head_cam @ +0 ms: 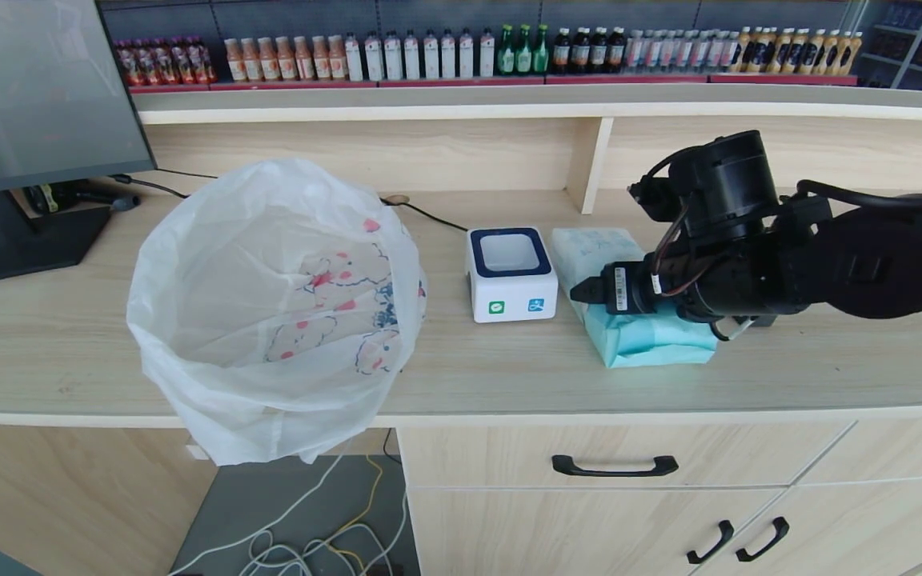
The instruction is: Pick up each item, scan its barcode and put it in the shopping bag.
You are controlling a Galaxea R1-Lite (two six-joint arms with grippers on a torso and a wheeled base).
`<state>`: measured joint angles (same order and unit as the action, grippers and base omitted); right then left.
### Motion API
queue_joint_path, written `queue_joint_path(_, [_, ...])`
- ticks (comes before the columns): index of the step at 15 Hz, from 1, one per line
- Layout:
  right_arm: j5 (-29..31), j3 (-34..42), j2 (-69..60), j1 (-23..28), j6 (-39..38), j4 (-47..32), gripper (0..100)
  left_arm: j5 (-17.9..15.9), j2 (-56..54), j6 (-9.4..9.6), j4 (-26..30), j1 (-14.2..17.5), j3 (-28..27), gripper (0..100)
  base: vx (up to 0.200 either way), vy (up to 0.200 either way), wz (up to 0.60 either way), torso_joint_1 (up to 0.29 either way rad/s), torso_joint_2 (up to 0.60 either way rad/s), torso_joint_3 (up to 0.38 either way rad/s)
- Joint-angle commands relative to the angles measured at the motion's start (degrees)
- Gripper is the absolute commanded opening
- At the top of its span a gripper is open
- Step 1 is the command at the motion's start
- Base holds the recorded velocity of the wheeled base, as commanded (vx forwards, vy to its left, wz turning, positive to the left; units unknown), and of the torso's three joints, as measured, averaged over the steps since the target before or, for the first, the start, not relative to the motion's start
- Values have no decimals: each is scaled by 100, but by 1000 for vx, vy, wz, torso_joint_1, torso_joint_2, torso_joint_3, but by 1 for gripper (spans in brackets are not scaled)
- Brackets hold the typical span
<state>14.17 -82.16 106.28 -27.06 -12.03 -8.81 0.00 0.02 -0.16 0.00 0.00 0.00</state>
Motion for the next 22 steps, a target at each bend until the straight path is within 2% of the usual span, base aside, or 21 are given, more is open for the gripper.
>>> queue_joint_path(1, [7,-89,200,61,-36,-6,100,0,-2,-2,0,0,0,100,0,0,0,0,0,0])
queue_joint_path(8, [-63,87,367,149,-62,108,100,0,-2,-2,0,0,0,100,0,0,0,0,0,0])
queue_joint_path(9, [-63,87,367,149,-115,134,0,0,-2,-2,0,0,0,100,0,0,0,0,0,0])
queue_joint_path(19, [-89,139,-142,105,-212,257,0,0,-2,-2,0,0,0,100,0,0,0,0,0,0])
queue_joint_path(22, [-353,87,-415,61,-194,266,0,0,-2,-2,0,-9,0,100,0,0,0,0,0,0])
